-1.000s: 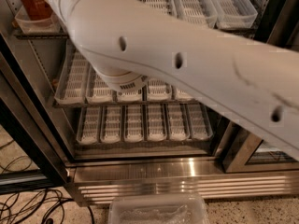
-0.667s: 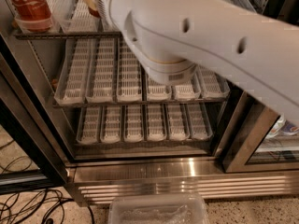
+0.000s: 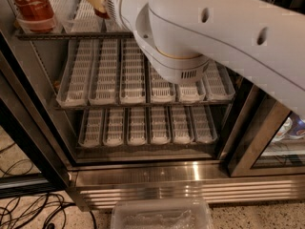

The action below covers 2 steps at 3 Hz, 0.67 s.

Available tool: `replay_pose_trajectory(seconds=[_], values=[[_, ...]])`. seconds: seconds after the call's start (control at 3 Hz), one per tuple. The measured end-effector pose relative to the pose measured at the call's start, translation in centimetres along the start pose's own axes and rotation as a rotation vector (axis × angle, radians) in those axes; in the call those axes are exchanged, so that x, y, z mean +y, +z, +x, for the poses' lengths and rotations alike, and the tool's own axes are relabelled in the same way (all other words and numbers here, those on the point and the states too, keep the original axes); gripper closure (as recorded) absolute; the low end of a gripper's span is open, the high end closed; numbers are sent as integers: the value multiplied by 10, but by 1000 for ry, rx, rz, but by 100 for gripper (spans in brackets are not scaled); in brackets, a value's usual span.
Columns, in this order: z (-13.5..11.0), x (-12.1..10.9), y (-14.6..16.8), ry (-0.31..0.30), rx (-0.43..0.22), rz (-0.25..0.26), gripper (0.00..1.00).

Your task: Pick coke can from top shelf of fridge

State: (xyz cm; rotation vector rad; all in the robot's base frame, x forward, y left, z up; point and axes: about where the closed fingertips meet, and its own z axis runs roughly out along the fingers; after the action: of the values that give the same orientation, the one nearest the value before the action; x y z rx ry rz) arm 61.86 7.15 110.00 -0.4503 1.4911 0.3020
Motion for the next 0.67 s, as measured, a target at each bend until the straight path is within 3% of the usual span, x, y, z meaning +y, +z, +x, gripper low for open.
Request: replay_pose_trajectory(seconds=[0.33,0.67], values=[[-14,16,-5,-4,-21,-53,100],[-39,43,-21,-33,-59,-139,100]])
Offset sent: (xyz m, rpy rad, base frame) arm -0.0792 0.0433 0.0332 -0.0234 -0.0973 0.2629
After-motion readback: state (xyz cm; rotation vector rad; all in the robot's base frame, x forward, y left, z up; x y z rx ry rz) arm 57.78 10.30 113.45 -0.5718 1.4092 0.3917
